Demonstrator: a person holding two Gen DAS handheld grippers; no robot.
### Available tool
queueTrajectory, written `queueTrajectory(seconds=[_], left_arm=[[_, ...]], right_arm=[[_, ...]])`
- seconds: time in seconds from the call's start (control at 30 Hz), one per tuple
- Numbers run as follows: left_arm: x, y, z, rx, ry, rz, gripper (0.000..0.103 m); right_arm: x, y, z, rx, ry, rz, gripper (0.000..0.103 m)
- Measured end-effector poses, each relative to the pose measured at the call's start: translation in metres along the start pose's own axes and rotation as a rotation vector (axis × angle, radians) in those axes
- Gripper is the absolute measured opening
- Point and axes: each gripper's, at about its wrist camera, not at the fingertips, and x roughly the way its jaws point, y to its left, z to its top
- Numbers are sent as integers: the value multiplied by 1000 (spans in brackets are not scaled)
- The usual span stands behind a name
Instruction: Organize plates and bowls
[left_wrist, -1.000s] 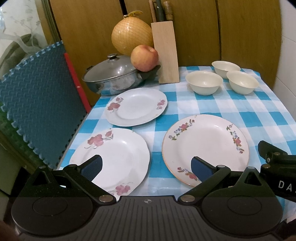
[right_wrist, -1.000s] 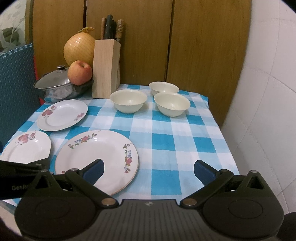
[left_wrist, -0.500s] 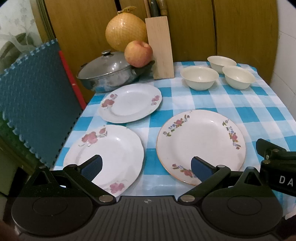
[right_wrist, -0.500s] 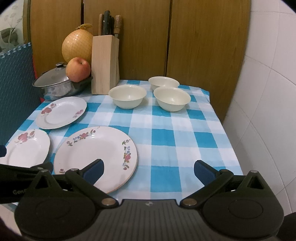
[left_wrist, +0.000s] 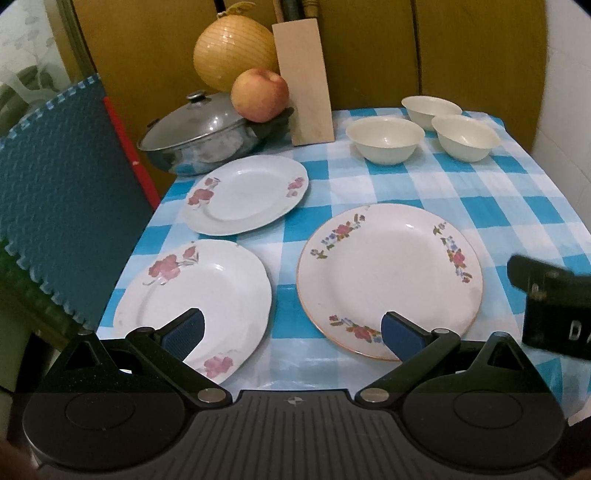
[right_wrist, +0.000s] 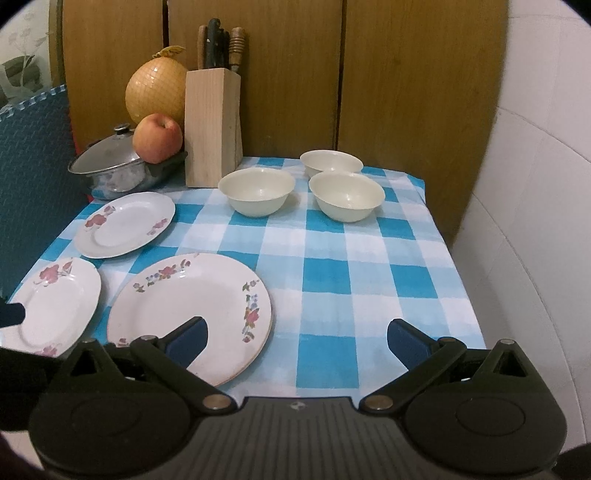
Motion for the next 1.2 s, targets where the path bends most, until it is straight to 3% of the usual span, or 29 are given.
queueTrajectory(seconds=[0.3, 0.47, 0.6, 0.7, 0.93, 1.07, 1.1, 1.2], left_arm=[[15, -6, -3, 28, 60, -48, 103], [23, -4, -9, 11, 122, -151, 103], [29, -1, -9, -31, 151, -251, 103], [34, 1, -5, -61, 157, -317, 102], [56, -1, -2, -89, 213, -391, 102], [65, -7, 5, -67, 207, -398, 102], [68, -9, 7, -60, 209, -389, 102], [80, -12, 13, -57, 218, -365, 102]], right_arm=[[24, 0, 25, -92, 76, 61, 99], [53, 1, 41, -204, 132, 114, 98], [85, 3, 50, -239, 213, 174, 84], [107, -2, 53, -231, 265, 207, 82], [134, -9, 61, -230, 280, 310, 82], [148, -9, 61, -195, 351, 392, 68], [152, -9, 60, -190, 376, 404, 60], [159, -11, 60, -163, 391, 409, 51]])
